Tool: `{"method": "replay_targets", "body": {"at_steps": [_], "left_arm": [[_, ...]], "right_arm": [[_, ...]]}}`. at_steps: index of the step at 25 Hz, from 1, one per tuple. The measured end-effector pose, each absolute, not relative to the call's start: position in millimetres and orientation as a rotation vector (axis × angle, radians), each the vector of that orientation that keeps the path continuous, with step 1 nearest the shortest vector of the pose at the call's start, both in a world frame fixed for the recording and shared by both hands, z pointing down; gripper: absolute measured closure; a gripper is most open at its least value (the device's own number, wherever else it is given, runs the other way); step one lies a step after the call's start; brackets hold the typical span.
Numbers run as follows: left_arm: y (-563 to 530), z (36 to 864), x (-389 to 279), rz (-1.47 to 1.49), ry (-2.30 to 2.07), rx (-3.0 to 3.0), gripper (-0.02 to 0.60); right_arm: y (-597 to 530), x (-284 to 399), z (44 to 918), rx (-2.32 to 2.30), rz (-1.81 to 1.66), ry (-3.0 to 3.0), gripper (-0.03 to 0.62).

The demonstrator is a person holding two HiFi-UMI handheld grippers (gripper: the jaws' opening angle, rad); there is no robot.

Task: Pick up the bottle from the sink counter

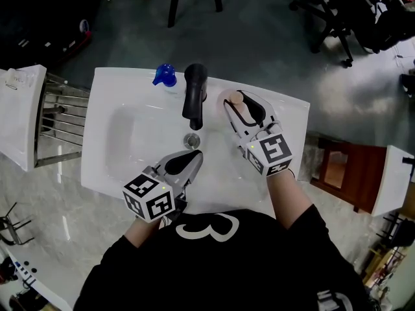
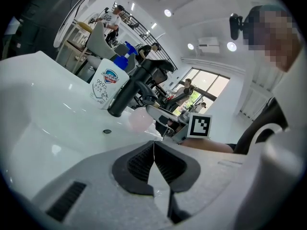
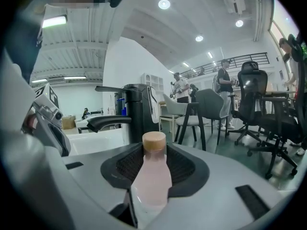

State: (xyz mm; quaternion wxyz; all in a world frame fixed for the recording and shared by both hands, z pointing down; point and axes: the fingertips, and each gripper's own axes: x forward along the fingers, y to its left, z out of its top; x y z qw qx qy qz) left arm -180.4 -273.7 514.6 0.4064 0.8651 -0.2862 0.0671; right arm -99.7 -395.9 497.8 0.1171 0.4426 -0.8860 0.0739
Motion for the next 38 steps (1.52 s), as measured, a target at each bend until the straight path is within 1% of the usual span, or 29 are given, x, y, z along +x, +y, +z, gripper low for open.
{"method": "replay_targets", "body": {"at_steps": [5, 27, 38], "left_arm": [[-274, 514, -181, 0.168, -0.726, 2.182, 0.566], [-245, 506, -180, 0.152, -0.797, 2.164, 0.566], [-216, 485, -146, 0.127, -0.798, 2.199, 0.566]], "right_arm": [[-396, -100, 497, 1.300, 0.201, -2.585, 0.454], [-371, -96, 495, 1.261, 0.312, -2.615, 0.456], [-325, -79, 477, 1.186, 0.296, -2.645, 0.456]]}}
